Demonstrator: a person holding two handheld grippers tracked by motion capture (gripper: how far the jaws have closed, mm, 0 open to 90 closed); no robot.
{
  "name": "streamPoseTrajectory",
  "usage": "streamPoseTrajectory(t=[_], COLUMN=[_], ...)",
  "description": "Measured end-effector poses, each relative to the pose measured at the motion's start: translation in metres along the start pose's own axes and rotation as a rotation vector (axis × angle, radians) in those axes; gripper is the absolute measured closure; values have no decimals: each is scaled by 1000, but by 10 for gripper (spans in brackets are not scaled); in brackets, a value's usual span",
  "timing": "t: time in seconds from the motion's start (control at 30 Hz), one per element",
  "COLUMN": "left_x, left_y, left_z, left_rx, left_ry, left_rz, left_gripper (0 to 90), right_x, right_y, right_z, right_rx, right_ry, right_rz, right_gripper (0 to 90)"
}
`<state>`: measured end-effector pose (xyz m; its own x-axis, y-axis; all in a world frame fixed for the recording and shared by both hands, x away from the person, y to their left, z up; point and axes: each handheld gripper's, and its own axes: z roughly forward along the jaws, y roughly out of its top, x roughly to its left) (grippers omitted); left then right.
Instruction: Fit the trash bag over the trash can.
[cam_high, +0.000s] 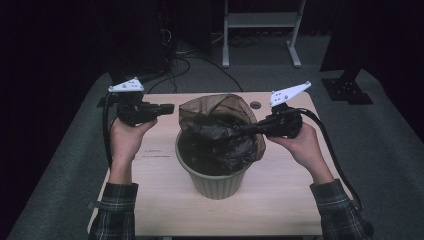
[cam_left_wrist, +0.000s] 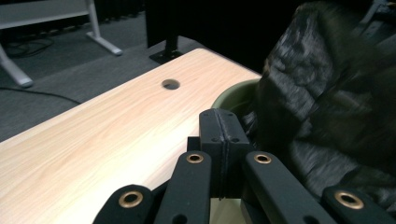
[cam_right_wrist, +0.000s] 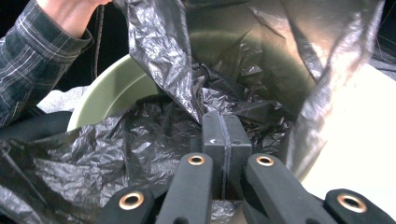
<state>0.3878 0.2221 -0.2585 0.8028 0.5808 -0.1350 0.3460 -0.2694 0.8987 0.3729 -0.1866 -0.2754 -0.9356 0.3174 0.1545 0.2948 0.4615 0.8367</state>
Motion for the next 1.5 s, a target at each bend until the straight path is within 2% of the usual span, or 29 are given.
streamPoseTrajectory(t=[0.07,0.1,0.13,0.33,0.4,0.57,0.63,0.73,0.8,0.87,1.0,1.03,1.13,1.3,1.4,1.5], left_x=[-2,-6,-11,-44,-52,-67,-71,-72,-71,-69,-56,-51,-38,-17,-8,-6], left_y=[0,3,7,44,55,78,83,86,86,83,71,68,57,38,27,16], left_z=[-5,-6,-6,-3,2,27,40,60,71,80,82,80,70,38,17,-4], left_rx=[-38,-50,-59,-102,-101,-44,-9,37,72,112,157,155,140,66,27,-4], left_ry=[-33,-49,-52,-121,-125,-141,-143,-161,-156,-151,-153,-153,-115,-67,-44,-30], left_rz=[-3,-1,9,84,109,166,183,189,193,193,157,139,89,21,-5,-14], left_gripper=[898,860,776,573,525,420,377,371,389,471,847,898,899,899,898,899], right_x=[0,1,0,-3,-3,-4,-4,-3,-3,-2,-1,0,-1,-1,0,1], right_y=[-1,-1,-1,0,0,0,0,0,1,1,1,0,-2,-3,-1,-1], right_z=[1,2,3,12,14,16,16,17,17,17,14,13,8,-3,-10,-16], right_rx=[0,2,4,9,9,10,9,12,12,11,12,11,7,-4,-21,-30], right_ry=[1,1,4,8,10,11,14,18,20,22,17,16,12,-9,-19,-24], right_rz=[3,3,3,8,8,10,12,7,5,3,-3,-2,2,7,3,6], right_gripper=[900,900,900,900,900,900,900,900,900,900,900,900,900,900,900,900])
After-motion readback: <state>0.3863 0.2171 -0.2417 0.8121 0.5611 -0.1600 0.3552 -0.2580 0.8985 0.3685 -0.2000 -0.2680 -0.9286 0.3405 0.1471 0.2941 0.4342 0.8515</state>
